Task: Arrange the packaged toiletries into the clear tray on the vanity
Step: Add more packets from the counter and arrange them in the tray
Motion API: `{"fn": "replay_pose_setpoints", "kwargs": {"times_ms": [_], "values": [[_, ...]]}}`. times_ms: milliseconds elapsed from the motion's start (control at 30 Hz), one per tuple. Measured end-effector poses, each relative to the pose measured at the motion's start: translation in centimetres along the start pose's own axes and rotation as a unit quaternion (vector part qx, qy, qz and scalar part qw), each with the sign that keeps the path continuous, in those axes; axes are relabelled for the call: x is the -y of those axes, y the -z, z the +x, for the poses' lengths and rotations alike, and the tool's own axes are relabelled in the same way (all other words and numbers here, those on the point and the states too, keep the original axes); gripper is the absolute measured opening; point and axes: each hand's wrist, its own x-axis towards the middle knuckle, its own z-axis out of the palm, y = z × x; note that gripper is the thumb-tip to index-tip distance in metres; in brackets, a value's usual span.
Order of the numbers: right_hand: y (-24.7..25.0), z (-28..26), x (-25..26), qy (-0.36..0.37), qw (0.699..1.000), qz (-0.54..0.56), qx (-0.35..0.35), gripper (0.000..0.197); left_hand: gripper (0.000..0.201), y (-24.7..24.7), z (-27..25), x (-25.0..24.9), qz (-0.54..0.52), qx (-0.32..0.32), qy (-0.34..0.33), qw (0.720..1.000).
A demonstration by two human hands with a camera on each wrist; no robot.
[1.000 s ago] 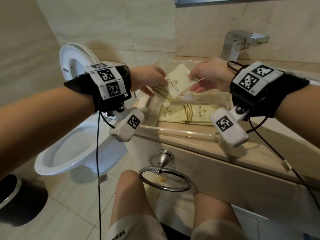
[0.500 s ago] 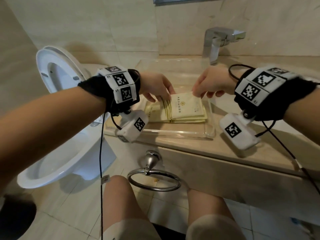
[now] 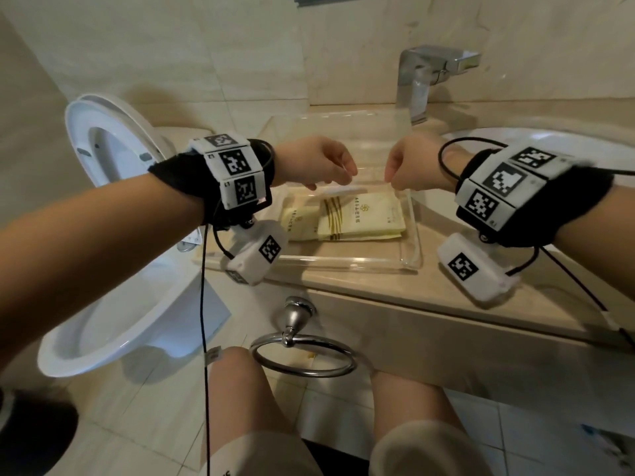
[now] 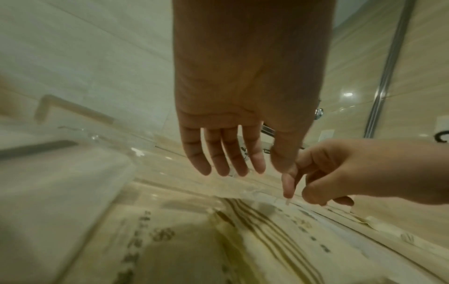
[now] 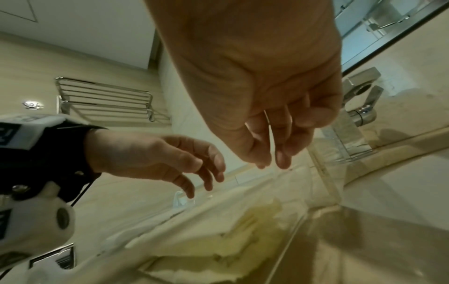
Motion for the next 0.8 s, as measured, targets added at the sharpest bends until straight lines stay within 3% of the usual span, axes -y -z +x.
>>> {"fn": "replay_pose_setpoints", "kwargs": {"times_ms": [67,233,433,800], "values": [[-0.2,0.0,0.3,0.037,0.999,-0.017,-0.018,0.021,0.032,0.2,-0.4,-0.2,0.038,0.034,-0.012,0.999],[-0.9,-1.2,0.9,0.128,0.988,-0.025,0.088,0.020,0.078,-0.4,-1.0,-0.2,0.157,0.120,-0.023,0.980],[-1.8,-1.2,1.0,0.123,0.973,-0.110,0.164,0.054,0.075,-2.0,-0.9,-0.2,0.265,0.138,-0.069,0.952],[-2.0,-1.7,1.3,0.125,0.961,-0.195,0.152,0.050,0.074,-2.1,0.0,0.4,0.322,0.113,-0.062,0.938]]}}
